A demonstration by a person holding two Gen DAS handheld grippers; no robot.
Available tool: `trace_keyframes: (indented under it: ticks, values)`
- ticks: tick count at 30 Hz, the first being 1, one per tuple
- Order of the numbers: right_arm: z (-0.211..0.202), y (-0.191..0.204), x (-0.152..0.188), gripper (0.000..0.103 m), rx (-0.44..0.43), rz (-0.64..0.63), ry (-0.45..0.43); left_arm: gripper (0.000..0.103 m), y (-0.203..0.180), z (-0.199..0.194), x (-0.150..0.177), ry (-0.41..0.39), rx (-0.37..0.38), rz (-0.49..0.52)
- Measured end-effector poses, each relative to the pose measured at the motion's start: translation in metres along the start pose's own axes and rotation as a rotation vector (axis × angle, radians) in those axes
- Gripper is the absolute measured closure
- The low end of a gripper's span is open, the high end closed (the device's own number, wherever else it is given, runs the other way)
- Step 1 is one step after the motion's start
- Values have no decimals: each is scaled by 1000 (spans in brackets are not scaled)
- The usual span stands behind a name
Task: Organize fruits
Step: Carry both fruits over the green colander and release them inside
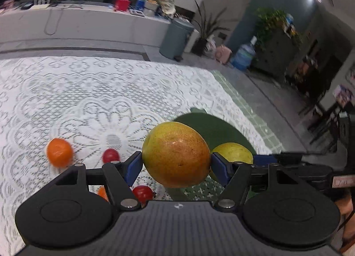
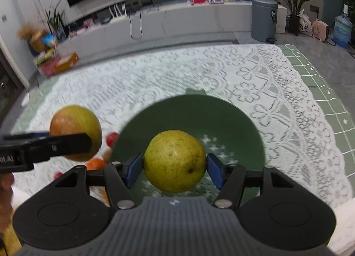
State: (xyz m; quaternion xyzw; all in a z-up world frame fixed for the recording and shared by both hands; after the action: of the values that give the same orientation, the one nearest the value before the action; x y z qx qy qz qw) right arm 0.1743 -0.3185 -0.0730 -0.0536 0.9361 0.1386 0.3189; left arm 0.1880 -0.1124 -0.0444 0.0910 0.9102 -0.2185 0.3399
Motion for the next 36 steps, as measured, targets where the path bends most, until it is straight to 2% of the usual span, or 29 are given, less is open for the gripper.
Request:
trace_keyframes:
  ticks: [7, 18, 20, 26, 30, 36]
  values:
    - [18, -10, 8, 43, 36, -117, 105, 26, -15, 26, 6, 90, -30, 136]
    - [38, -20, 17, 43, 72, -269, 208, 26, -43, 50, 11, 183, -82, 397]
    - [40, -22, 19, 43, 77, -294, 220, 26, -48, 55, 13, 179, -98, 449]
    - [42, -17, 24, 42, 71, -407, 252, 26, -57, 70, 17, 245, -83, 504]
    - [42, -19, 21, 42, 47, -432, 266, 26, -60, 80, 25, 291, -101, 566]
    - [43, -20, 22, 42, 34, -464, 293, 26, -60, 89, 28, 347, -110, 584]
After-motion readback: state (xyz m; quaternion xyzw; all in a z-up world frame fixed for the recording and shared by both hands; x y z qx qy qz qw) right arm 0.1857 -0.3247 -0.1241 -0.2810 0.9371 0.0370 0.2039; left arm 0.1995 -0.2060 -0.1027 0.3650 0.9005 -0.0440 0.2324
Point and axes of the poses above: each gripper's, at about its wrist camera, not at the fingertips, and z roughly the way its jaws point, y to its left, x to its underside, the point moved 6 cm from there along z, roughly the way its jaws point, and after that the axes turned 1 degree about -x, right-handed, at the moved point
